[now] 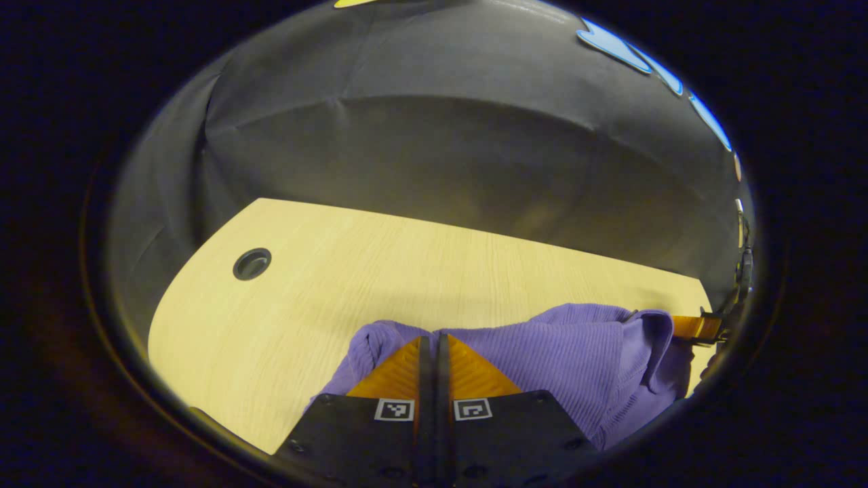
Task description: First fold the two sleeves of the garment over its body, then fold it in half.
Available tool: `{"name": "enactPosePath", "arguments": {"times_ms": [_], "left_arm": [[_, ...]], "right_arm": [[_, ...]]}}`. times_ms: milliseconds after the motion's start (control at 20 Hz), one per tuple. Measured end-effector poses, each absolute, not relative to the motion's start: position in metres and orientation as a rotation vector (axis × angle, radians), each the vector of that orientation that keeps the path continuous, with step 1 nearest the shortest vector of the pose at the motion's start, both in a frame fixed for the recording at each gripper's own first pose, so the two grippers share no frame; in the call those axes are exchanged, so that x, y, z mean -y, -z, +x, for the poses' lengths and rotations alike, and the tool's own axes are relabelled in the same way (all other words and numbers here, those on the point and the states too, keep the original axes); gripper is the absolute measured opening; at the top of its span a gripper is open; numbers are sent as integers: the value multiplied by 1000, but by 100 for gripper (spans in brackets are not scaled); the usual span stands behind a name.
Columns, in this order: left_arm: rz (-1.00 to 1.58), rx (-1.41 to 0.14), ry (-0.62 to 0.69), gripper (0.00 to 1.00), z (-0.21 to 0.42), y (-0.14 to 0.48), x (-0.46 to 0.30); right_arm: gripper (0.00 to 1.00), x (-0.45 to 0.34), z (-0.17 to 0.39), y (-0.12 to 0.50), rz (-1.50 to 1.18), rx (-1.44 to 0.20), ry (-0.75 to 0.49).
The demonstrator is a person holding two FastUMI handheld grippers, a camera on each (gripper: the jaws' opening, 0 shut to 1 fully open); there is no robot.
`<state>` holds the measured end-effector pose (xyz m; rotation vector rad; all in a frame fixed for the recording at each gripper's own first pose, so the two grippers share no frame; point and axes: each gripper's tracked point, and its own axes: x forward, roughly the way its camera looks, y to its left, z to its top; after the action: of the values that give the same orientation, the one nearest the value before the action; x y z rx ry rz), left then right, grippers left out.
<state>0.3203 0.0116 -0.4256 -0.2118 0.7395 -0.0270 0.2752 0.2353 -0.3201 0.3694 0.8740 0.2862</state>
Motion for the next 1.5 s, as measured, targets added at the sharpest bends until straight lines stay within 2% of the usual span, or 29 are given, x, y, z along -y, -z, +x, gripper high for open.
{"name": "enactPosePath", "arguments": {"times_ms": [200, 250, 300, 350, 500, 550, 600, 650, 750, 1150, 1500], "left_arm": [[-219, -738, 27, 7, 321, 426, -13], [-216, -739, 34, 11, 321, 425, -13], [-202, -745, 45, 17, 320, 426, -9], [-184, -751, 49, 28, 320, 425, -8], [-113, -755, 31, 59, 317, 418, -9], [-107, -754, 28, 65, 316, 413, -10], [-122, -748, 35, 72, 312, 407, -6], [-150, -736, 54, 84, 310, 396, 0], [-153, -710, 66, 89, 303, 374, 1], [-130, -605, 87, 89, 263, 271, 4], [-102, -462, 88, 89, 194, 166, -1]], "right_arm": [[3, -239, 273, 318, 476, -892, -291], [3, -241, 270, 318, 512, -910, -306], [14, -246, 274, 318, 558, -909, -332], [25, -244, 273, 313, 596, -913, -343], [68, -236, 280, 306, 605, -893, -337], [75, -231, 279, 303, 569, -874, -328], [77, -228, 282, 300, 537, -856, -327], [76, -224, 281, 298, 509, -843, -324], [78, -213, 279, 287, 480, -818, -327], [78, -188, 258, 200, 467, -686, -357], [78, -174, 212, 119, 401, -554, -418]]}}
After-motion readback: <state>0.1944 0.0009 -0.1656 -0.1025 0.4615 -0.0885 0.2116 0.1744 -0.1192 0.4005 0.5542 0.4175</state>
